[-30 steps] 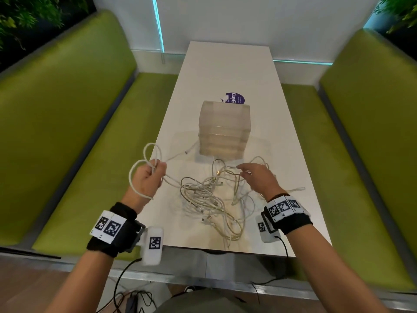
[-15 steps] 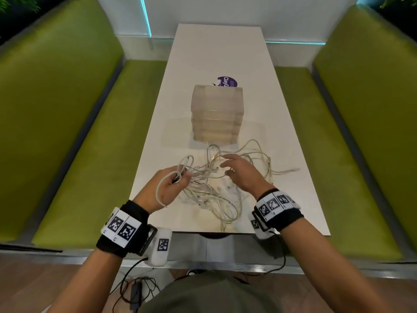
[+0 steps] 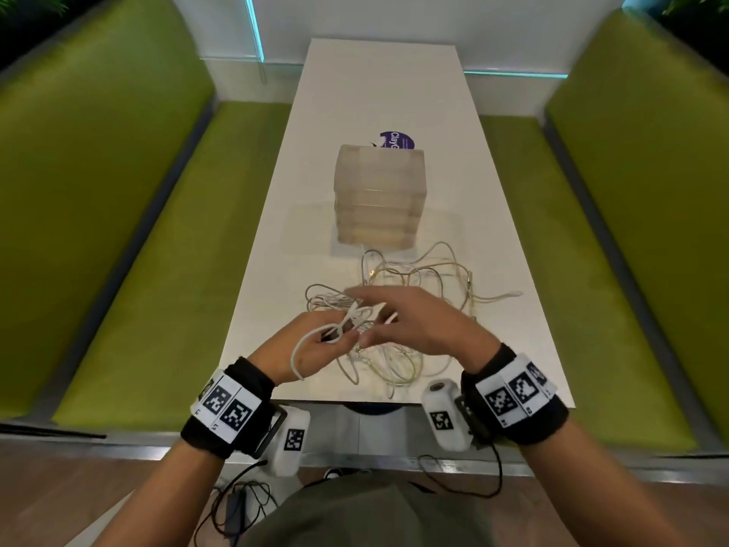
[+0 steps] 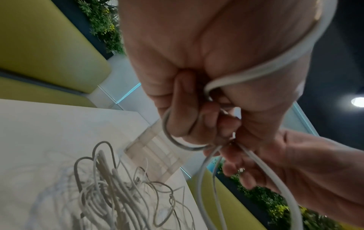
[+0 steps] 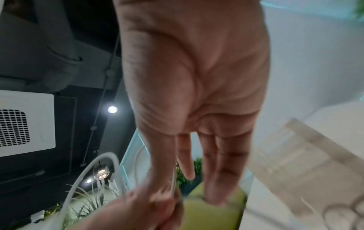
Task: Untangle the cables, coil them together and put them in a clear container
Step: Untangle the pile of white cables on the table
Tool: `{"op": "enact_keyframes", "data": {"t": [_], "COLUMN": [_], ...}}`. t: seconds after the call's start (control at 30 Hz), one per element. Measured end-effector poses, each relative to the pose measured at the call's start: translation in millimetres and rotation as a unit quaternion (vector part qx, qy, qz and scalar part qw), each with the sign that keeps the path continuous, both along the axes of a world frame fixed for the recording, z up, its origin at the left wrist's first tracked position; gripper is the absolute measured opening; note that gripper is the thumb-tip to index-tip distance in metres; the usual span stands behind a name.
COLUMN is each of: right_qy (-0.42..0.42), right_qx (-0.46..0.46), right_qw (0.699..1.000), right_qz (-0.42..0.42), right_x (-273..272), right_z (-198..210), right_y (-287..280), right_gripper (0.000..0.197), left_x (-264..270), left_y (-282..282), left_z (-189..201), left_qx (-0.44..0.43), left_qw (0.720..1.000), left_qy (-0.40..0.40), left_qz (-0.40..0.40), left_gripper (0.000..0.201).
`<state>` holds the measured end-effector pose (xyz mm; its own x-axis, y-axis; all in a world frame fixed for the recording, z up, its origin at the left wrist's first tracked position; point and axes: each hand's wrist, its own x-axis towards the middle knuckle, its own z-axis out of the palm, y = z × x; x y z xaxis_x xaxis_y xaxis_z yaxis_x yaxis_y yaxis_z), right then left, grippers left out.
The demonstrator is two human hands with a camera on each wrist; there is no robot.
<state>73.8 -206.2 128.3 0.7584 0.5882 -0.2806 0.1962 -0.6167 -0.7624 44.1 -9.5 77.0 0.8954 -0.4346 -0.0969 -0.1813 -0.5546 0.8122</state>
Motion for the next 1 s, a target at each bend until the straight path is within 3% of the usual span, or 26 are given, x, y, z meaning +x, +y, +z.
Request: {"op": "enact_keyframes", "data": {"t": [0.07,0.2,0.27,0.33,0.47,0.53,0.6,0.73,0.87,0.93,1.0], "right_qy": [0.025,0.036,0.051,0.080,0.170,0.247,0.306,0.365,0.381,0.362,0.261], "right_qx": [0.076,0.082,0.099,0.105,0.081,0.095,0.107,0.117,0.164,0.174,0.129], "right_qw": [0.997,0.994,0.990,0.988,0.981,0.964,0.944,0.915,0.902,0.911,0.956], "right_qz": [-0.009,-0.065,-0.087,-0.083,-0.034,0.008,0.056,0.129,0.123,0.098,0.040], "right_x": [-8.0,-12.3,-10.5,-9.4,-14.4,-21.2,-28.6,-39.1,-42.4,-42.0,-37.6], "right_z": [-7.7,-16.2,-17.5,-18.5,-26.3,-28.7,-28.6,-23.0,-11.4,-8.6,-12.3], "right_y": [5.6,4.6,-0.5,-8.2,-24.7,-29.2,-31.1,-32.7,-37.3,-39.8,-42.2], "right_gripper": [0.041,0.021,0.015,0.012,0.014,0.010,0.009,0.014,0.011,0.010,0.012], "left_x": [-1.1,-6.1,-8.4,-11.7,-9.4,-4.5,0.3,6.1,6.3,5.3,4.5], "left_y": [-2.0,-4.6,-4.1,1.8,22.4,28.3,30.9,30.4,28.5,25.7,22.6], "left_z": [-1.1,-1.6,-2.8,-3.9,-7.9,-6.8,-5.9,-10.9,-22.4,-24.8,-26.1], "left_qx": [-0.004,-0.042,-0.104,-0.189,-0.387,-0.462,-0.475,-0.393,-0.334,-0.329,-0.326], "left_qw": [1.000,0.997,0.992,0.978,0.911,0.864,0.843,0.886,0.920,0.923,0.923], "left_qy": [0.015,0.053,0.064,0.078,0.106,0.127,0.126,0.084,0.072,0.084,0.098], "left_qz": [0.006,0.026,0.032,0.050,0.092,0.158,0.218,0.234,0.191,0.183,0.180], "left_gripper": [0.053,0.036,0.025,0.047,0.075,0.066,0.053,0.040,0.025,0.020,0.019]}}
